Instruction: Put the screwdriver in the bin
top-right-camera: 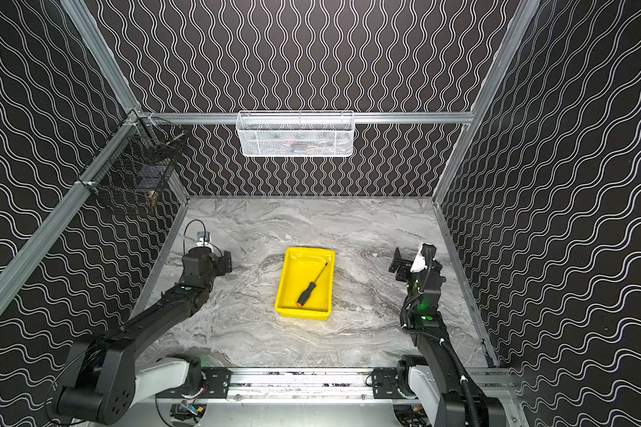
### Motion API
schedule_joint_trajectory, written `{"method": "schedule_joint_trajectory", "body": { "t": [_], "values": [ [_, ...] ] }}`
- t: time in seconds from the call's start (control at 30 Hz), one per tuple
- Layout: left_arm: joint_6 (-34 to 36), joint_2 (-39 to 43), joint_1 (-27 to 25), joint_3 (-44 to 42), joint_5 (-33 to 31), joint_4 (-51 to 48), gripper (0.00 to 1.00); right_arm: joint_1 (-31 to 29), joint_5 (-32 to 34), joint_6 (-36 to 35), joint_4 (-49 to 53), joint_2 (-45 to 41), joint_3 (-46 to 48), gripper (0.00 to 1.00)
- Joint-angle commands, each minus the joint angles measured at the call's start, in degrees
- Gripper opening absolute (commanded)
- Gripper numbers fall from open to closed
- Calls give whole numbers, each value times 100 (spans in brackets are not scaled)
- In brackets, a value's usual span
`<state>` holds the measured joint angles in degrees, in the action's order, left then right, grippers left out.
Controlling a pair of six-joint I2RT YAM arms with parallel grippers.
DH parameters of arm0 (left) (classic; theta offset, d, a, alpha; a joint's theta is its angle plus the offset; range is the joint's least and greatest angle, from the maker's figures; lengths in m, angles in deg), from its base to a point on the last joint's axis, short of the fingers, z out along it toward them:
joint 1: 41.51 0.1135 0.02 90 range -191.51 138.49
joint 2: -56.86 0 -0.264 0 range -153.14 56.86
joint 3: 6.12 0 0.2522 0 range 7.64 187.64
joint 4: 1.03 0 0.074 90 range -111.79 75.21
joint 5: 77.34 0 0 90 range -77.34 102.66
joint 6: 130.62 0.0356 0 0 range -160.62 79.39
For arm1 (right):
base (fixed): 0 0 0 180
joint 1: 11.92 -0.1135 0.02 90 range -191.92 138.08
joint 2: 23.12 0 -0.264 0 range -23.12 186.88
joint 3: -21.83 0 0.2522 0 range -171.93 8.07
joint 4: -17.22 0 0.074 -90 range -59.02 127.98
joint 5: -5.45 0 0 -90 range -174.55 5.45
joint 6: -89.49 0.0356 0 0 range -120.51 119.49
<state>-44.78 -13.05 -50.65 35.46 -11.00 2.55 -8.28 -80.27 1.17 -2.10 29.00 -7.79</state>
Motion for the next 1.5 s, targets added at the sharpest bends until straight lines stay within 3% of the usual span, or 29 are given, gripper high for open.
{"method": "schedule_joint_trajectory", "body": {
  "t": [0.0, 0.37, 0.53, 0.7, 0.97, 1.27, 1.47],
  "values": [
    [192, -79, 90, -197, 36, 956, 99, -4, -196, -163, -641, 198, 13, 99],
    [471, -489, 273, -562, 757, 1985, 99, -4, -358, -322, -1317, 290, 312, 99],
    [486, -494, 326, -661, 977, 2168, 99, -4, 176, 469, -2234, 468, 731, 100],
    [486, -531, 335, -595, 1007, 2036, 99, -4, -307, -79, -2247, 661, 672, 99],
    [655, -447, 335, -832, 1205, 2494, 99, -4, -356, -231, -2015, 953, 584, 100],
    [689, -1173, 396, -1067, 1278, 3563, 99, -4, -302, -334, -2990, 1890, 724, 100],
    [638, -1706, 473, -791, 1351, 3672, 99, -4, -408, -223, -3487, 2610, 527, 100]
  ]
}}
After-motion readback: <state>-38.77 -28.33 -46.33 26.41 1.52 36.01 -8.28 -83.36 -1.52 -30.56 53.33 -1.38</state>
